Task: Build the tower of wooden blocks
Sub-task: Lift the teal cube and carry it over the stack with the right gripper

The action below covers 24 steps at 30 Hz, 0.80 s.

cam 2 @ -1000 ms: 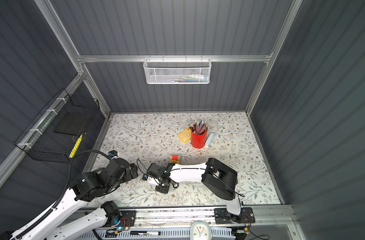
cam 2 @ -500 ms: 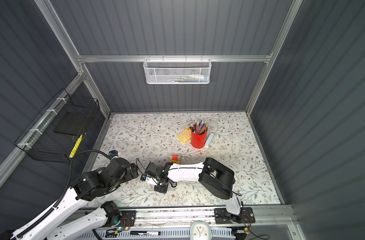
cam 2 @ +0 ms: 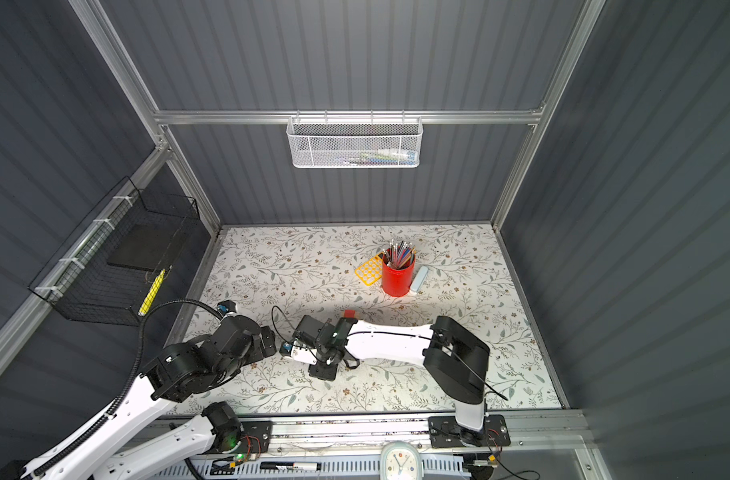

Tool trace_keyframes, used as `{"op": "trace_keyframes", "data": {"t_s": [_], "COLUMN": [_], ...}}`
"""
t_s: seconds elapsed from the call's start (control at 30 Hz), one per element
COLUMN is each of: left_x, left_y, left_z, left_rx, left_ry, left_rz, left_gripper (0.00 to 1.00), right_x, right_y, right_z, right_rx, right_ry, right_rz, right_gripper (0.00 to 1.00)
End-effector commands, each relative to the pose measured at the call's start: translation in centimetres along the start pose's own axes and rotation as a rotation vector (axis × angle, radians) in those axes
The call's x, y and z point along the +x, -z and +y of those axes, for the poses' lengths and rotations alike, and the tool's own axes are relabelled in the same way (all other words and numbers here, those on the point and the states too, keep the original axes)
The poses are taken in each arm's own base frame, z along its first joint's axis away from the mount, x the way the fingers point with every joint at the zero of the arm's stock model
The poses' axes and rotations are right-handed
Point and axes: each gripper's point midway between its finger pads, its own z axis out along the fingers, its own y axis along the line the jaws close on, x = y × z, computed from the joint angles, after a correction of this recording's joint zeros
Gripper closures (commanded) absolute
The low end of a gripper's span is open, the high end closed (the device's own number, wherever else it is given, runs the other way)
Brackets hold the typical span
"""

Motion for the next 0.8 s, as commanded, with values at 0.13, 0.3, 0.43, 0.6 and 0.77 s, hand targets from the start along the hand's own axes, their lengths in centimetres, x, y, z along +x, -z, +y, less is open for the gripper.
{"op": "trace_keyframes", "data": {"t_s": [0.13, 0.3, 0.43, 0.6, 0.77], "left_x": [-0.7, -0.4, 0.0, -0.3, -0.3], "left_y": [0.8, 0.0, -0.8, -1.7, -2.5], "left_z": [0.5, -0.5, -1.1, -2.7, -3.6], "left_rx": [-0.007, 0.013, 0.006, 0.039, 0.048], "left_ry": [-0.011, -0.036, -0.060, -0.065, -0.065], "left_rz": [-0.025, -0.005, 0.019, 0.016, 0.016], "left_gripper": [0.00, 0.00, 0.00, 0.00, 0.00], "right_x": [1.9, 3.2, 3.5, 3.5, 3.7], "right_y": [4.2, 5.7, 6.1, 6.1, 5.6], "right_z": [-2.6, -6.1, -8.6, -11.0, -12.7], "right_rx": [-0.033, -0.013, 0.027, 0.064, 0.083], "right_ry": [-0.009, -0.006, -0.003, -0.001, 0.009], "right_rz": [0.014, 0.051, 0.066, 0.068, 0.083], "right_gripper": [0.72, 0.73, 0.73, 0.73, 0.73]}}
